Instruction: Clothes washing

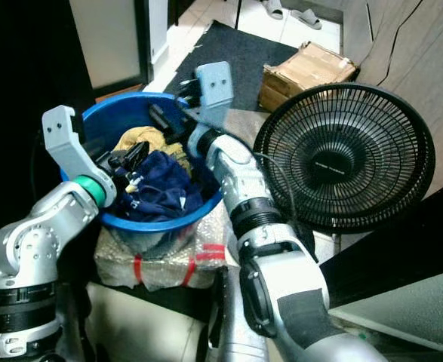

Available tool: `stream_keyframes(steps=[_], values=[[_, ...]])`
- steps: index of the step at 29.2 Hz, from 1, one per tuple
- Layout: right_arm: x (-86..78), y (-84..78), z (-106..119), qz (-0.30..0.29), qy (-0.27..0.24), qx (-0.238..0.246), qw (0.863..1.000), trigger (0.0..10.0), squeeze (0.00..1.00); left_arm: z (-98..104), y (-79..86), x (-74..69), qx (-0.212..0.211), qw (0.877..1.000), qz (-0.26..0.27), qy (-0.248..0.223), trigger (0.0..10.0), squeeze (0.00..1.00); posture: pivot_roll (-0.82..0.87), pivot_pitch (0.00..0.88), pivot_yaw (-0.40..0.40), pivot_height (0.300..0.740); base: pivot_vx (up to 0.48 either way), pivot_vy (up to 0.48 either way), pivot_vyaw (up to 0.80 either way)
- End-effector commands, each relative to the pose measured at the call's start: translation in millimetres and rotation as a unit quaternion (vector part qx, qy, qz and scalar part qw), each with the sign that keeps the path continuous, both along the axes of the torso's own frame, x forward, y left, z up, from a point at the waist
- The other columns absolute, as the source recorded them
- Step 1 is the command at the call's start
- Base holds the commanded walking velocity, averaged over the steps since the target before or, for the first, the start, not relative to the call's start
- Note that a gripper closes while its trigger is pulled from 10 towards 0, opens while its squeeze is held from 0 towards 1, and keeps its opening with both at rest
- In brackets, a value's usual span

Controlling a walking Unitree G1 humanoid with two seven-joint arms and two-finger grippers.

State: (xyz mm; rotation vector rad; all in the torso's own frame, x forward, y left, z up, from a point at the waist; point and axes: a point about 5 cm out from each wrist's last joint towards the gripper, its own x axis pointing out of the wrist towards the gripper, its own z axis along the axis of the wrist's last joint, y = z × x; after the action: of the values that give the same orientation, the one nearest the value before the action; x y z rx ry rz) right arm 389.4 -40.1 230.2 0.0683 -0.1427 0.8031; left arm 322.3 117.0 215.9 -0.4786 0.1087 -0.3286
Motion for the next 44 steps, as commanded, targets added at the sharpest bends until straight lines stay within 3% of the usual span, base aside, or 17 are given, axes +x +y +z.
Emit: stream_keyframes(steps=[1,4,6,8,12,20,24,27,33,36,40,43,44], values=[[-5.8,-1.4,-21,0.024,0.021,-0.058,0.998,10.0,0.00,-2,-2.1,-2.5,-0.004,1.000,-0.006,0.005,10.0,0.00,0.08,0.166,-0.085,0.371,0.000,0.000,0.00],[-10.7,-32.1,-77,-0.014,0.082,-0.187,0.979,10.0,0.00,-4,-4.5,-2.4,-0.006,1.000,-0.009,0.008,10.0,0.00,0.07,0.169,-0.083,0.371,0.000,0.000,0.00],[-11.0,-39.6,-88,-0.025,0.103,-0.205,0.973,10.0,0.00,-4,-5.0,-2.2,-0.007,1.000,-0.010,0.008,10.0,0.00,0.07,0.169,-0.083,0.371,0.000,0.000,0.00],[-11.0,-39.6,-88,-0.025,0.103,-0.205,0.973,10.0,0.00,-4,-5.0,-2.2,-0.007,1.000,-0.010,0.008,10.0,0.00,0.07,0.169,-0.083,0.371,0.000,0.000,0.00],[-12.9,-50.8,-107,-0.052,0.133,-0.243,0.959,10.0,0.00,-4,-4.5,-2.2,-0.006,1.000,-0.009,0.008,10.0,0.00,0.08,0.176,-0.083,0.371,0.000,0.000,0.00],[-18.7,-61.6,-122,-0.078,0.199,-0.203,0.955,10.0,0.00,-5,0.6,-5.5,0.003,1.000,-0.006,0.014,10.0,0.00,0.09,0.185,-0.066,0.371,0.000,0.000,0.00],[-23.8,-62.9,-131,-0.064,0.207,-0.224,0.950,10.0,0.00,-5,-0.1,-4.4,0.003,1.000,-0.007,0.014,10.0,0.00,0.08,0.186,-0.063,0.371,0.000,0.000,0.00],[-40.7,-62.5,-151,0.031,0.218,-0.265,0.939,10.0,0.00,-5,-2.0,-4.9,0.003,1.000,-0.010,0.015,10.0,0.00,0.09,0.186,-0.061,0.371,0.000,0.000,0.00],[-46.1,-70.5,-161,0.033,0.224,-0.291,0.930,10.0,0.00,-4,-1.2,-5.2,0.004,1.000,-0.009,0.015,10.0,0.00,0.09,0.186,-0.062,0.371,0.000,0.000,0.00],[-48.0,-79.7,-163,0.027,0.171,-0.356,0.918,10.0,0.00,-4,0.0,-5.2,0.004,1.000,-0.008,0.015,10.0,0.00,0.09,0.186,-0.062,0.371,0.000,0.000,0.00],[-50.2,-83.8,-166,0.030,0.158,-0.379,0.911,10.0,0.00,-5,-1.1,-4.8,0.004,1.000,-0.009,0.015,10.0,0.00,0.08,0.182,-0.061,0.371,0.000,0.000,0.00],[-59.6,-86.4,-175,0.072,0.146,-0.419,0.893,10.0,0.00,-4,-2.5,-3.9,0.002,1.000,-0.011,0.014,10.0,0.00,0.08,0.178,-0.063,0.371,0.000,0.000,0.00],[-59.6,-86.4,-175,0.072,0.146,-0.419,0.893,10.0,0.00,-4,-2.5,-3.9,0.002,1.000,-0.011,0.014,10.0,0.00,0.08,0.178,-0.063,0.371,0.000,0.000,0.00]])
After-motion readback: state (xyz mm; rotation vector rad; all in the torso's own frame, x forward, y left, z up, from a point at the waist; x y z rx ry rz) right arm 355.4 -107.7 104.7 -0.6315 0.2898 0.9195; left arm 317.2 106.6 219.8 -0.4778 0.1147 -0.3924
